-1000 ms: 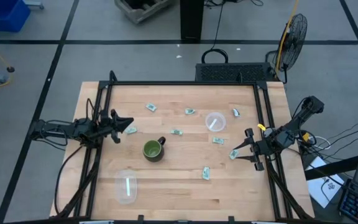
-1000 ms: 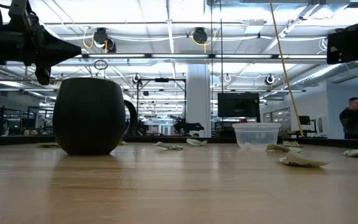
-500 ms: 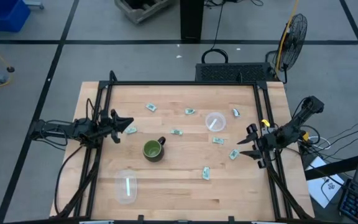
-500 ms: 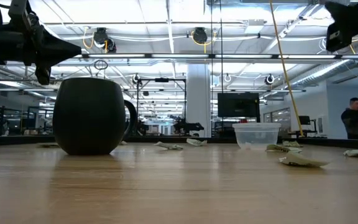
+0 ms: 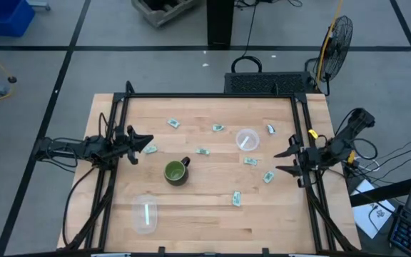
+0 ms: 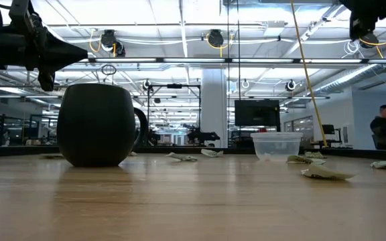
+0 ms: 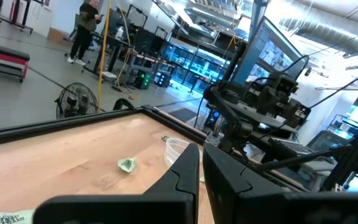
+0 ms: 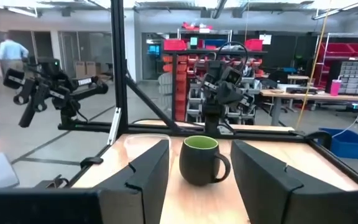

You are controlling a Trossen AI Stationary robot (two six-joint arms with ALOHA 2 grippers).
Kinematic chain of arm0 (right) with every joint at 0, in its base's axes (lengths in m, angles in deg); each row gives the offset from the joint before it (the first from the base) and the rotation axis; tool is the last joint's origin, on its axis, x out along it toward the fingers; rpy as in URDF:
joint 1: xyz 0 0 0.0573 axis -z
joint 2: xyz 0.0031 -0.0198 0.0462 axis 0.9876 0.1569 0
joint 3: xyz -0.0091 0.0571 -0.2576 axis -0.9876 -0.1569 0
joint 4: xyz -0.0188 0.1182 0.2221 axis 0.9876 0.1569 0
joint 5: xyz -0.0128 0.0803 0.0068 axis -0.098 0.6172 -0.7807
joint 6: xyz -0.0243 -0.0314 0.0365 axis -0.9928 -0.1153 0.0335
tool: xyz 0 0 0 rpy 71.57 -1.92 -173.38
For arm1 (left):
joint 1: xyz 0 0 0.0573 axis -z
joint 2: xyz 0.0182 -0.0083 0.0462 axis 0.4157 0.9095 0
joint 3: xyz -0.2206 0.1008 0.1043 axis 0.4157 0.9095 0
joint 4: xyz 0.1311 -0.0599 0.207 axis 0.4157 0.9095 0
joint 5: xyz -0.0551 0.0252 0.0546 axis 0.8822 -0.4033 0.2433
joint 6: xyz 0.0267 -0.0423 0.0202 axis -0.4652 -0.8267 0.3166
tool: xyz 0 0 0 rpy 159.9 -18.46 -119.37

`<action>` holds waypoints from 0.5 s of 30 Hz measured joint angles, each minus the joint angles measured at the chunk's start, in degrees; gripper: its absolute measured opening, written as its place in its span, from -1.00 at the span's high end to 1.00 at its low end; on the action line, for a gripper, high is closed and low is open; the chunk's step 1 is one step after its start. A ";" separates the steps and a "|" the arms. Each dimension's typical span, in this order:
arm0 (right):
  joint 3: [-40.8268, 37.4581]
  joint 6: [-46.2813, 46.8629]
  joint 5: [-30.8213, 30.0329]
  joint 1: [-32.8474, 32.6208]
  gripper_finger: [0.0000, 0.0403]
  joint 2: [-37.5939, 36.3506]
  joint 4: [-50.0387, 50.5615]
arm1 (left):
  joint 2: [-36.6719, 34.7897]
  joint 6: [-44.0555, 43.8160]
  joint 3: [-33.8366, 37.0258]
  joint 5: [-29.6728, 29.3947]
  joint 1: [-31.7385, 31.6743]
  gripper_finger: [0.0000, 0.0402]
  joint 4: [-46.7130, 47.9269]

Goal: Pick and place Stevia / Truvia into bins
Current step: Put the green truvia packet into the circle transparent container

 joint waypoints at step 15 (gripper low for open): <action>3.89 10.83 0.24 0.00 0.17 16.75 0.57 | 0.01 0.00 0.00 0.00 -0.01 0.87 0.01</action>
